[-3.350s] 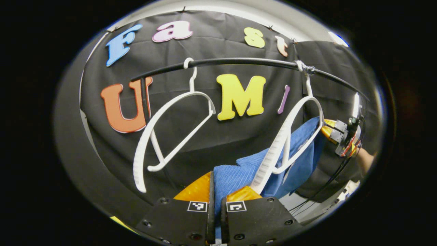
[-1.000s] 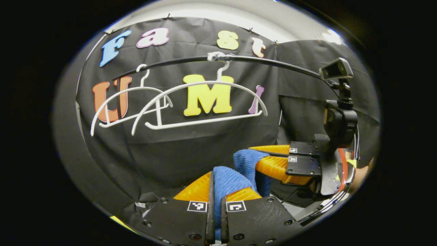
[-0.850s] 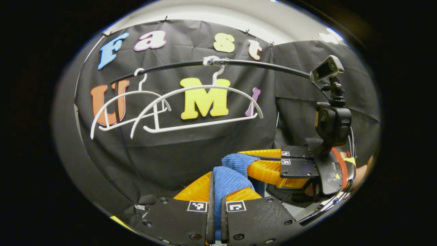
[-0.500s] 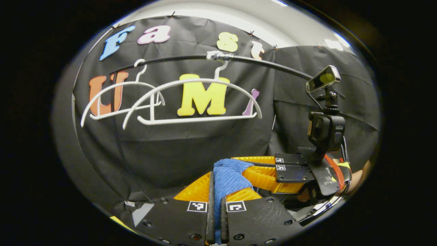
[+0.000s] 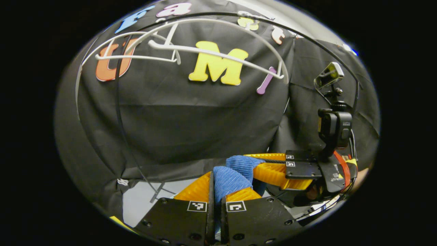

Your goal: Grasp the clothes on the hanger with both hands and then place them into the laundry hamper below.

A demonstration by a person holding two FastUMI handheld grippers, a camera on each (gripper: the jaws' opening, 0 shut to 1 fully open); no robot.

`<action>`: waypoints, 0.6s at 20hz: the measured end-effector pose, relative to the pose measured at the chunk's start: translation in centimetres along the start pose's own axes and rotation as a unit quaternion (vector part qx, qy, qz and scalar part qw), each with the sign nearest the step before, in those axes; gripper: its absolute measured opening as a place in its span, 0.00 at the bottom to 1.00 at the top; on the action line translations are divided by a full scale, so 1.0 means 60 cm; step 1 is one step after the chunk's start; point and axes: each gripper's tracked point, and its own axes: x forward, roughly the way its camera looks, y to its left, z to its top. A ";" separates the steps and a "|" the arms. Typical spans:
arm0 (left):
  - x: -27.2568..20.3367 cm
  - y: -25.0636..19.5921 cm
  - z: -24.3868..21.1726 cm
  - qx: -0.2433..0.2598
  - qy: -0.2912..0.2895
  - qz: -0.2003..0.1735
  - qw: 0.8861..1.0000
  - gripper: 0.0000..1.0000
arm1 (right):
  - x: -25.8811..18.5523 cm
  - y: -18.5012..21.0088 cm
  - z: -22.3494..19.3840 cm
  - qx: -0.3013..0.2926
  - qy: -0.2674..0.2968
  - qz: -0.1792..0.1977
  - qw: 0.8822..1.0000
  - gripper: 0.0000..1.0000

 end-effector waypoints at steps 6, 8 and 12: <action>0.035 0.035 -0.060 -0.003 0.049 0.036 0.998 0.06 | 0.047 0.035 -0.040 0.020 0.025 0.016 0.999 0.04; 0.033 0.045 -0.069 -0.002 0.052 0.041 0.998 0.06 | 0.057 0.053 -0.030 0.016 0.021 0.026 0.999 0.04; 0.044 0.073 -0.089 -0.023 0.066 0.065 0.995 0.06 | 0.087 0.040 -0.056 0.033 0.039 0.011 0.999 0.04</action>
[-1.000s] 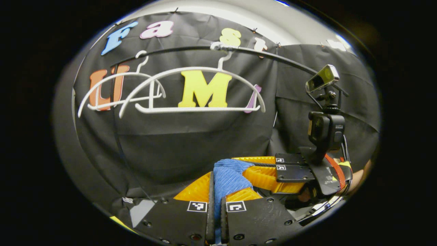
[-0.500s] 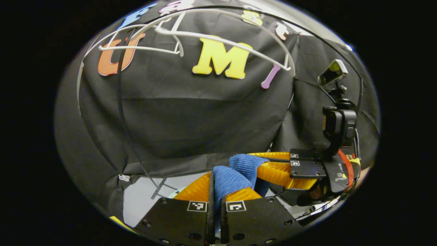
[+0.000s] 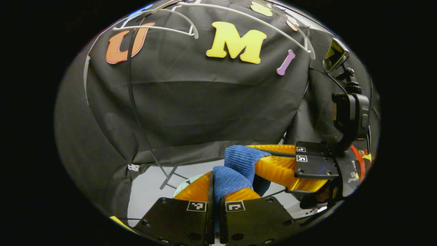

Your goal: Grasp the clothes on the hanger with both hands and then place them into the laundry hamper below.

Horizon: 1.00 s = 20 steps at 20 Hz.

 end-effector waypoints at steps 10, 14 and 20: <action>0.094 0.037 -0.145 -0.076 0.114 0.052 0.989 0.07 | 0.078 -0.112 -0.174 0.040 0.147 -0.094 0.984 0.05; 0.127 0.040 -0.192 -0.092 0.170 0.071 0.979 0.07 | 0.087 -0.122 -0.236 0.057 0.218 -0.106 0.968 0.06; 0.133 0.000 -0.254 -0.154 0.258 0.044 0.953 0.26 | 0.084 -0.140 -0.256 0.031 0.247 -0.118 0.961 0.35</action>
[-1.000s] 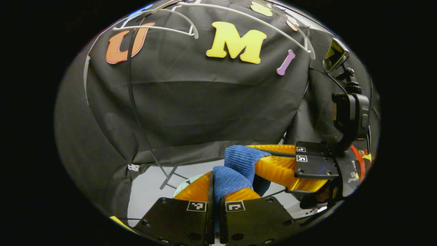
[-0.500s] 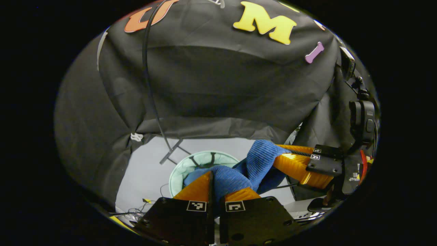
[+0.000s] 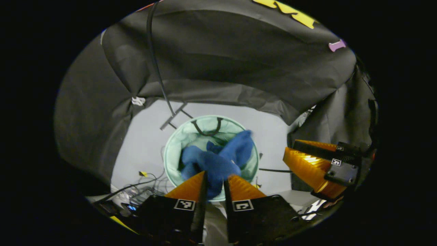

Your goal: Grasp the clothes on the hanger with both hands and then place them into the laundry hamper below.

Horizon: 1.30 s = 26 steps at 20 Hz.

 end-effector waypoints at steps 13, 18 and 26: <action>-0.112 0.003 -0.003 0.004 -0.029 0.018 0.999 0.97 | -0.012 -0.015 0.031 0.030 -0.082 -0.031 0.996 0.77; -0.196 0.001 0.016 0.030 -0.087 0.030 0.995 0.97 | -0.021 -0.011 0.053 0.040 -0.129 -0.041 0.990 0.77; -0.384 -0.023 0.067 0.091 -0.242 0.034 0.965 0.97 | -0.040 -0.028 0.114 0.047 -0.255 -0.084 0.962 0.77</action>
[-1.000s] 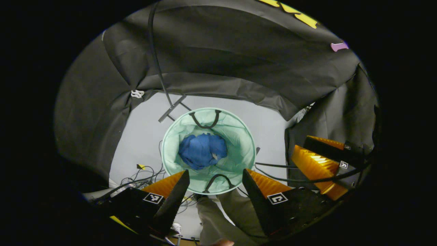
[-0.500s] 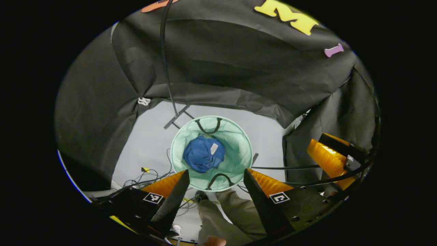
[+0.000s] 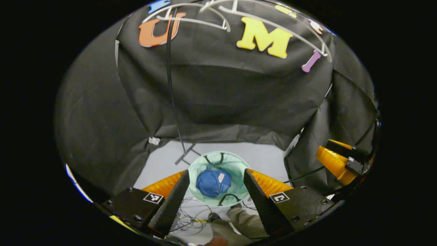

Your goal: Grasp the clothes on the hanger with both hands and then place them into the laundry hamper below.

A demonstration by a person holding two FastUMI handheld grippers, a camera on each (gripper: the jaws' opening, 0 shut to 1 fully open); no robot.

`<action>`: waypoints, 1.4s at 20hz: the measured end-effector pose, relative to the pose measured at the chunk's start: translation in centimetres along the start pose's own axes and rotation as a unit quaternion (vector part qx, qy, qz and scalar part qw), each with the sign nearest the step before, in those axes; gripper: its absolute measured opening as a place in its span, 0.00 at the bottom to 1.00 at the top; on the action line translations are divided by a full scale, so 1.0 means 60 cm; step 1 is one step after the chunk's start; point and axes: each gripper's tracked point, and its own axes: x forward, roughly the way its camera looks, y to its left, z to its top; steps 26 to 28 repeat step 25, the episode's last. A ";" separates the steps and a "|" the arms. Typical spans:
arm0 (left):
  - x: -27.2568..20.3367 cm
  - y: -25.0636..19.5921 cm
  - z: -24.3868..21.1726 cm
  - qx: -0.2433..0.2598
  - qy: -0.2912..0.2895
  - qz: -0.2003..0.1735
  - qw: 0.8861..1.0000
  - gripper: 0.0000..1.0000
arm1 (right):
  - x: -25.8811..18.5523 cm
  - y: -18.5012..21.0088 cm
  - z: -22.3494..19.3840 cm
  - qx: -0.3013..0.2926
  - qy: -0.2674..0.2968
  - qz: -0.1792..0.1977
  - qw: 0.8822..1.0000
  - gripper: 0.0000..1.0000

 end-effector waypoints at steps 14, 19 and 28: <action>-0.301 -0.038 0.149 0.045 -0.346 0.013 0.937 0.92 | -0.001 -0.049 0.203 -0.036 -0.284 -0.061 0.956 1.00; -0.299 -0.043 0.111 0.035 -0.436 0.046 0.898 1.00 | -0.019 -0.033 0.258 -0.064 -0.364 -0.023 0.929 1.00; -0.359 -0.111 0.088 0.048 -0.452 0.047 0.889 1.00 | -0.032 -0.040 0.254 -0.082 -0.363 -0.005 0.928 1.00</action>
